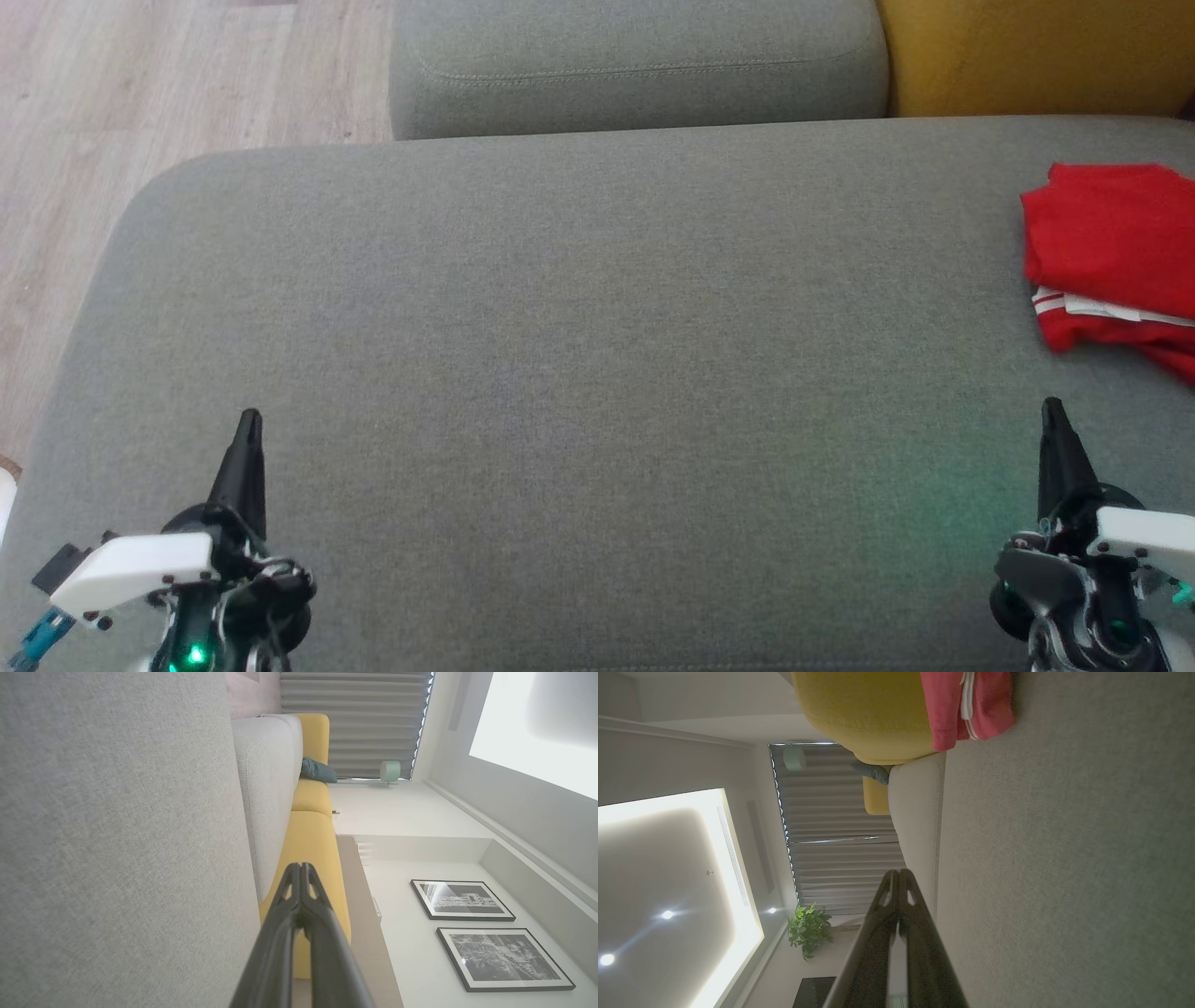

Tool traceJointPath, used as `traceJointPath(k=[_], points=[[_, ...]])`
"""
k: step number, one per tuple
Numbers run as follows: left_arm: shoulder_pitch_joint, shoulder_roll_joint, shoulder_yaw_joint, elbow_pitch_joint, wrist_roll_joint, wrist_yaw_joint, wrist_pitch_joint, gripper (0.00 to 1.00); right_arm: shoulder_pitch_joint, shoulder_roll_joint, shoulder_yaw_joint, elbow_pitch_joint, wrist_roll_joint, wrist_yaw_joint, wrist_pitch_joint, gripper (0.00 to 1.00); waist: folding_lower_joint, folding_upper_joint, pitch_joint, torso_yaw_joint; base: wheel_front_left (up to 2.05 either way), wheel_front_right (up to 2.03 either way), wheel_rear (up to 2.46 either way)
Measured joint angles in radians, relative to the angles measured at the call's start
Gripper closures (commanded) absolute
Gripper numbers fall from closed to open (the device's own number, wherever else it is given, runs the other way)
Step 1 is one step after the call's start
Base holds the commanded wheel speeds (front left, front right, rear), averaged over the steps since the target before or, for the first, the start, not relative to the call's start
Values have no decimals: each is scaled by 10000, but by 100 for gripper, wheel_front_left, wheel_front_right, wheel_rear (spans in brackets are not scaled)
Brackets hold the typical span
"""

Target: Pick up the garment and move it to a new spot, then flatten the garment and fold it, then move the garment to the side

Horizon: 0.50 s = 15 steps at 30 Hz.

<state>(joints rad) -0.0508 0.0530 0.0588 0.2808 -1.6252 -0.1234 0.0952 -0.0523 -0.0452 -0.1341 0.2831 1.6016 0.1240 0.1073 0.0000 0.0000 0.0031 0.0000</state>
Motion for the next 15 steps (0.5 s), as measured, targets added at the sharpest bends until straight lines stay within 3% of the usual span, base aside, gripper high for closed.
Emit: traceJointPath(k=[15], points=[[-1, -10, 81, 0, 2, 0, 2, 100, 0, 0, 0, 0, 0, 0, 0, 100, 0, 0, 0, 0, 0, 0, 0]])
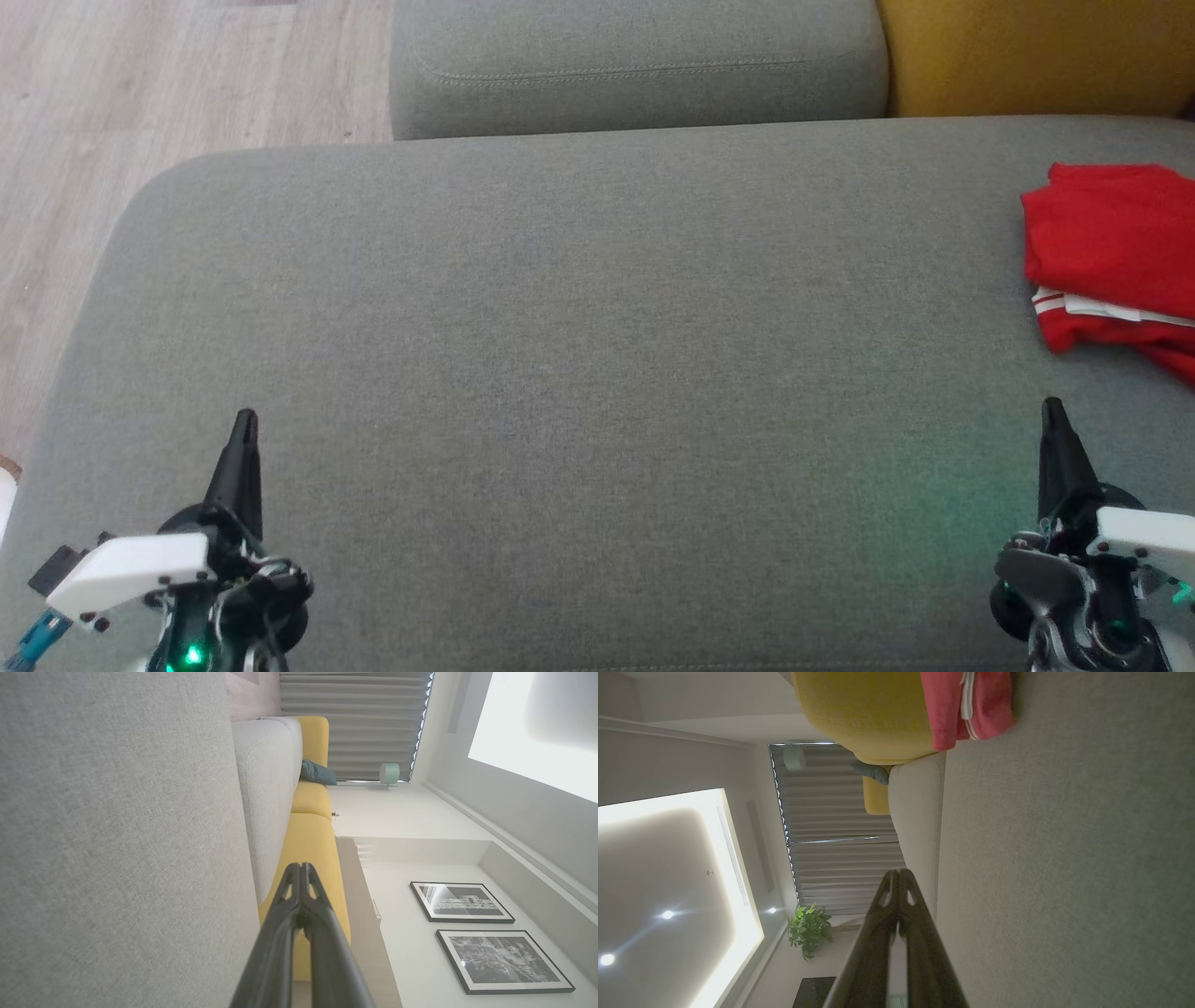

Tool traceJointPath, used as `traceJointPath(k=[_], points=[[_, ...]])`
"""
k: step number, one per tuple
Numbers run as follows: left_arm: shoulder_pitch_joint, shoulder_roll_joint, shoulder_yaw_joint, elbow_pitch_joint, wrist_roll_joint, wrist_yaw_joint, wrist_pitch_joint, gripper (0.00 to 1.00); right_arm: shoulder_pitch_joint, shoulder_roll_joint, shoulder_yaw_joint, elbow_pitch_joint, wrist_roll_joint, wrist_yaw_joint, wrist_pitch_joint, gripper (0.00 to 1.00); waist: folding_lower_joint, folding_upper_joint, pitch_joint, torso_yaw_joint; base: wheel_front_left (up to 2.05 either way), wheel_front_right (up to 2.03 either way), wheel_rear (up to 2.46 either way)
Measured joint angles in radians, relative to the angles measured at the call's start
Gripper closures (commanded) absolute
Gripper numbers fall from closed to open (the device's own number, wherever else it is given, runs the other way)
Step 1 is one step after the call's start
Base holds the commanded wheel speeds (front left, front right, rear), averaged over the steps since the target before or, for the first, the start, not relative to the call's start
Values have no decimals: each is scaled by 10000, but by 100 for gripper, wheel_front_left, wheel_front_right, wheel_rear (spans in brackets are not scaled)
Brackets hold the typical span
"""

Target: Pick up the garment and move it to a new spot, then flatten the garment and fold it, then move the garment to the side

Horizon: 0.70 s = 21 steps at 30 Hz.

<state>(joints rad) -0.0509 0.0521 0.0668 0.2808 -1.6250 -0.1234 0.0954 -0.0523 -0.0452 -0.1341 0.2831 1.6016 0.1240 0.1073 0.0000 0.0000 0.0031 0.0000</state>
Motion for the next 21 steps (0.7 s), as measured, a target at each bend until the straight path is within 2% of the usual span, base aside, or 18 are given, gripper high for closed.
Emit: traceJointPath(k=[21], points=[[0, -21, 40, 0, 2, 0, 13, 100, -1, 0, 0, -2, 0, 0, 0, 100, 0, 0, 0, 0, 0, 0, 0]])
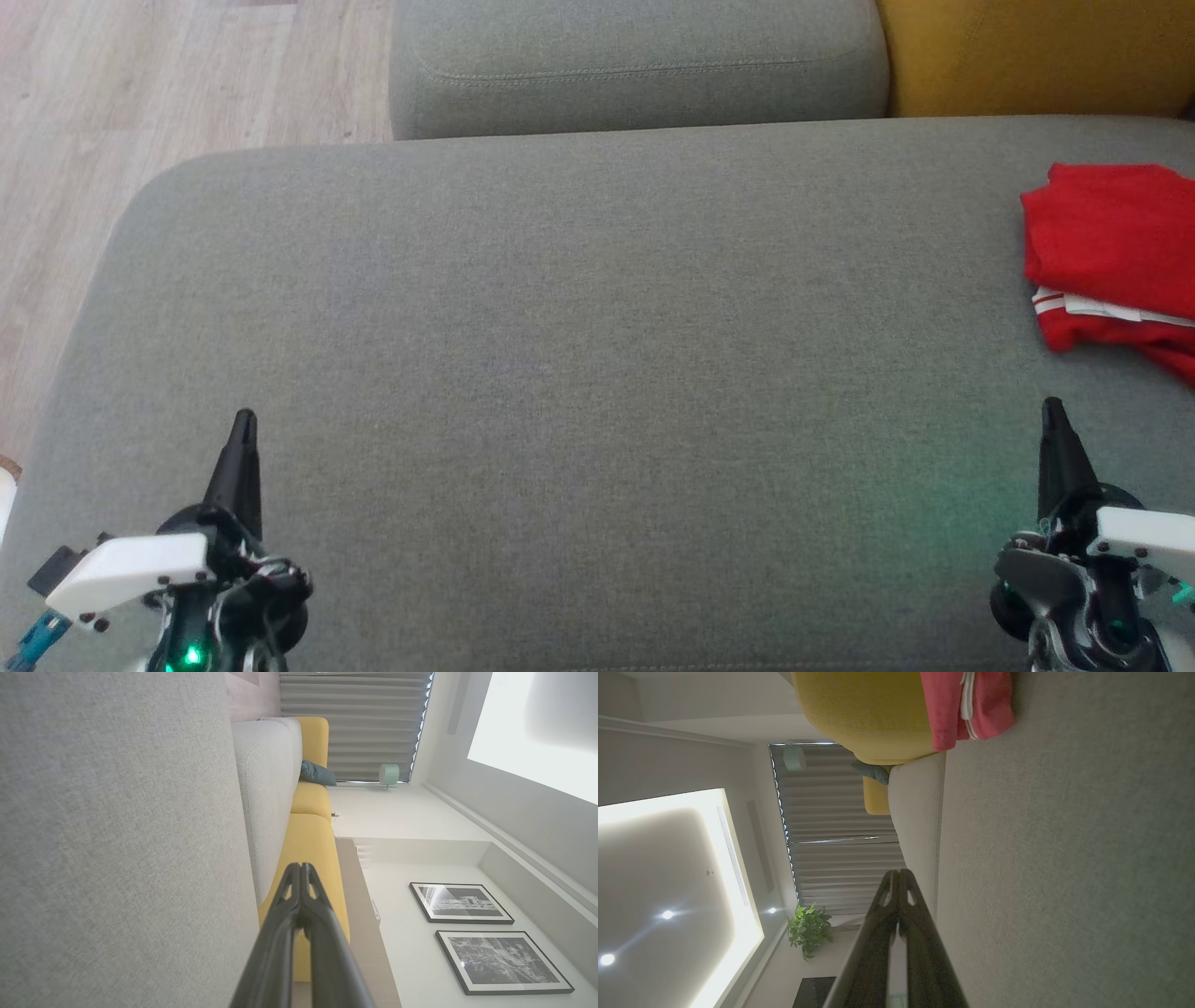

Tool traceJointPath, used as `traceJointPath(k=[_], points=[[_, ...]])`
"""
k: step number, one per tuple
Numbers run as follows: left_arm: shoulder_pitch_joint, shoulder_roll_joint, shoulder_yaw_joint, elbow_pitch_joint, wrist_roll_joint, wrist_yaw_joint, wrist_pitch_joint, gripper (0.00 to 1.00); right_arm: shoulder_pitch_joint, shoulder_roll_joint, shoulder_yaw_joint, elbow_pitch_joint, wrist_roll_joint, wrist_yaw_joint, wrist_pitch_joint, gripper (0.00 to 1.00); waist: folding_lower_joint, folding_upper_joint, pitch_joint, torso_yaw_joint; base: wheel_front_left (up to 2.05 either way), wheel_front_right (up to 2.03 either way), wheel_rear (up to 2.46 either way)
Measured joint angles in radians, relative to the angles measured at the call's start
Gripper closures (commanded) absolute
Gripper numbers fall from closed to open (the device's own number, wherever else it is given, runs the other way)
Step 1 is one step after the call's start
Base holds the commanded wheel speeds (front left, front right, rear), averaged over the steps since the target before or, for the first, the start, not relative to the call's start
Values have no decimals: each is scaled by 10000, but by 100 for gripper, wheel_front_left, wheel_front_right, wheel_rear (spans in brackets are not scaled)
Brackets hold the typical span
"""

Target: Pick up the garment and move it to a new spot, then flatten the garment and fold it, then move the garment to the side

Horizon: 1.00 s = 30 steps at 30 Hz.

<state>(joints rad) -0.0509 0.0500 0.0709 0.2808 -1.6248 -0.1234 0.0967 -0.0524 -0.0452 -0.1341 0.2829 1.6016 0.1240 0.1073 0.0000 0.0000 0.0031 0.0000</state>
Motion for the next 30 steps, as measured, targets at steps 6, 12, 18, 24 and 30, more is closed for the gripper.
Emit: traceJointPath(k=[6, 12, 18, 24, 30], points=[[-1, -6, 8, 0, 2, 0, 2, 100, 0, 0, 0, 0, 0, 0, 0, 100, 0, 0, 0, 0, 0, 0, 0], [-1, -8, 13, 0, 31, 0, 69, 100, 0, 0, 0, 0, 0, 0, 0, 100, 0, 0, 0, 0, 0, 0, 0], [-2, -10, 21, 0, 31, 0, 71, 100, 0, 0, 0, 0, 0, 0, 0, 100, 0, 0, 0, 0, 0, 0, 0], [-2, -12, 27, 0, 31, 0, 71, 100, 0, 0, 0, 0, 0, 0, 0, 100, 0, 0, 0, 0, 0, 0, 0], [-2, -15, 35, 0, 31, 0, 71, 100, 0, 0, 0, 0, 0, 0, 0, 100, 0, 0, 0, 0, 0, 0, 0]])
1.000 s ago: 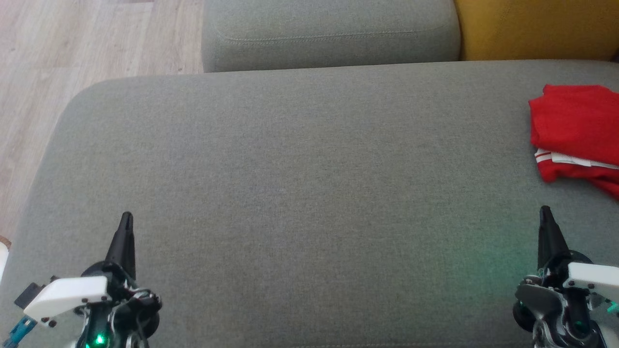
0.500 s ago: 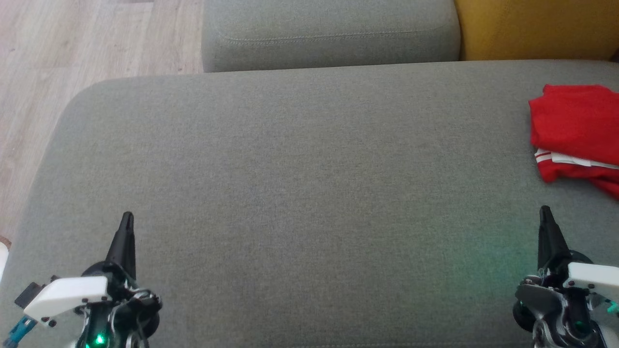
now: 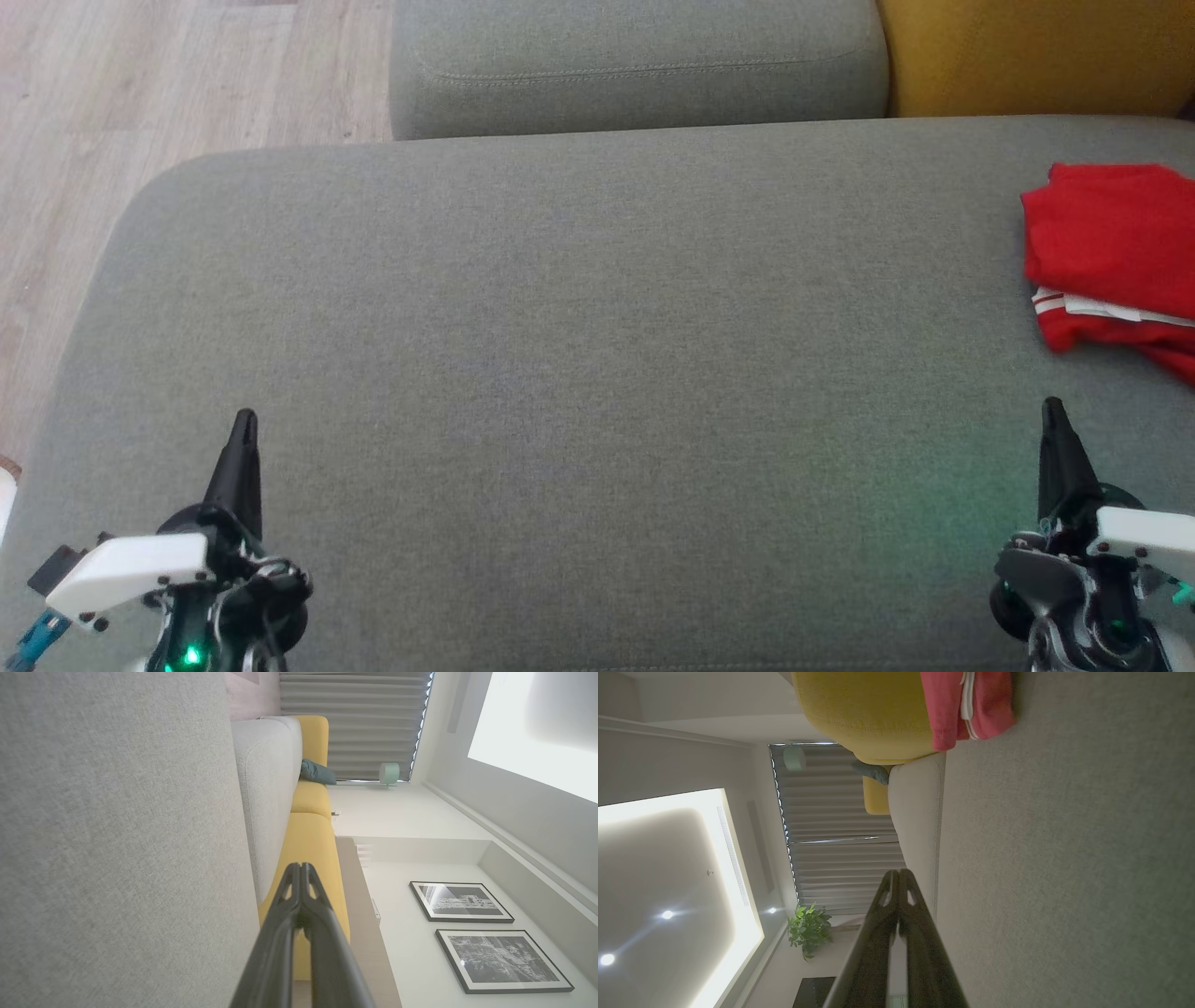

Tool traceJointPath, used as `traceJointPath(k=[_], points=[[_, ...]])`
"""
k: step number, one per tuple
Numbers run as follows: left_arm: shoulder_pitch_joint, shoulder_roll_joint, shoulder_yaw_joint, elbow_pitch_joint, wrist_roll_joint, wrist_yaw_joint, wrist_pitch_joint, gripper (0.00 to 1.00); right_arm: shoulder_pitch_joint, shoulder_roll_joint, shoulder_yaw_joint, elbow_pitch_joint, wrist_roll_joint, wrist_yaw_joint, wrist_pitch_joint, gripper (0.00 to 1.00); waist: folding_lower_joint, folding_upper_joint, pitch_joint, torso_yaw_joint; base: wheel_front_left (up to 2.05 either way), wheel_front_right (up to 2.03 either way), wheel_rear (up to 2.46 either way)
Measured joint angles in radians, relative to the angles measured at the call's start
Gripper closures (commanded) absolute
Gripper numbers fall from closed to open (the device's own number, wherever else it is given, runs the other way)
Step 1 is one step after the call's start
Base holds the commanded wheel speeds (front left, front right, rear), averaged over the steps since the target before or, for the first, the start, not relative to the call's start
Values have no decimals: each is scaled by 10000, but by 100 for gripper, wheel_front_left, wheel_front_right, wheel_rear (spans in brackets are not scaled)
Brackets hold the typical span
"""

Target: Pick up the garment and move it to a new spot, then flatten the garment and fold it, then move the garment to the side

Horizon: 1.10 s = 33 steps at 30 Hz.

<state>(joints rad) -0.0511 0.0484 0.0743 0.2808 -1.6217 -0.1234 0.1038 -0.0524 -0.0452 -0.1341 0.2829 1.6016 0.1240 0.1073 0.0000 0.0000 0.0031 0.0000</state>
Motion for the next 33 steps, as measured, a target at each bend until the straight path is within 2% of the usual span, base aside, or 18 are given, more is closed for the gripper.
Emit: traceJointPath(k=[33], points=[[0, -13, 19, 0, 10, 0, 2, 100, 0, 0, 0, 0, 0, 0, 0, 100, 0, 0, 0, 0, 0, 0, 0]])
